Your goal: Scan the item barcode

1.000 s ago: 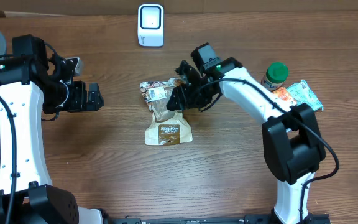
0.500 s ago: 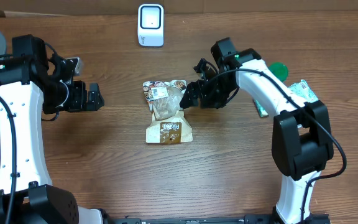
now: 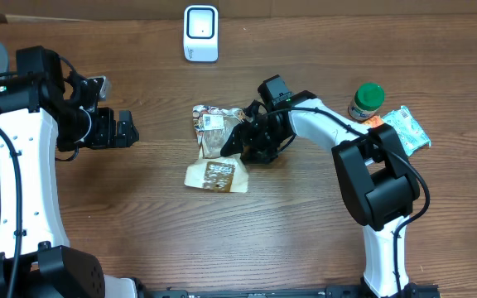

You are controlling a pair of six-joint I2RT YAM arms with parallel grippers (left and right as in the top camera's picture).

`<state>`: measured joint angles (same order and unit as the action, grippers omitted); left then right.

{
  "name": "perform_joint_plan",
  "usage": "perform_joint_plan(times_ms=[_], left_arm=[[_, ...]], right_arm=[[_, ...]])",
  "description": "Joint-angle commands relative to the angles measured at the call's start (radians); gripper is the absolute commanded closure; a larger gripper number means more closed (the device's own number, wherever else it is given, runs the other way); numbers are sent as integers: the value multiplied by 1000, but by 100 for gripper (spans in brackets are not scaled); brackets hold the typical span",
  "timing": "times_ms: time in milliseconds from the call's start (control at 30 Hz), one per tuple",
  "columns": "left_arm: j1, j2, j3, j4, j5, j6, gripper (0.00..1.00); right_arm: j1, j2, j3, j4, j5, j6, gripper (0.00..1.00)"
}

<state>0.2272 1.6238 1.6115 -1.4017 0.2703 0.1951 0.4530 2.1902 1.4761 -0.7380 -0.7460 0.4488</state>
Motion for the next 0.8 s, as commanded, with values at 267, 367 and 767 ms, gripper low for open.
perform_joint_plan(times_ms=[267, 367, 767], left_arm=[[2, 4, 1, 1, 11, 26, 1], [2, 4, 1, 1, 11, 26, 1], [2, 4, 1, 1, 11, 26, 1]], right_arm=[[37, 45, -10, 64, 97, 232, 96], [27, 42, -8, 64, 79, 213, 96], [-40, -171, 202, -189, 49, -233, 96]])
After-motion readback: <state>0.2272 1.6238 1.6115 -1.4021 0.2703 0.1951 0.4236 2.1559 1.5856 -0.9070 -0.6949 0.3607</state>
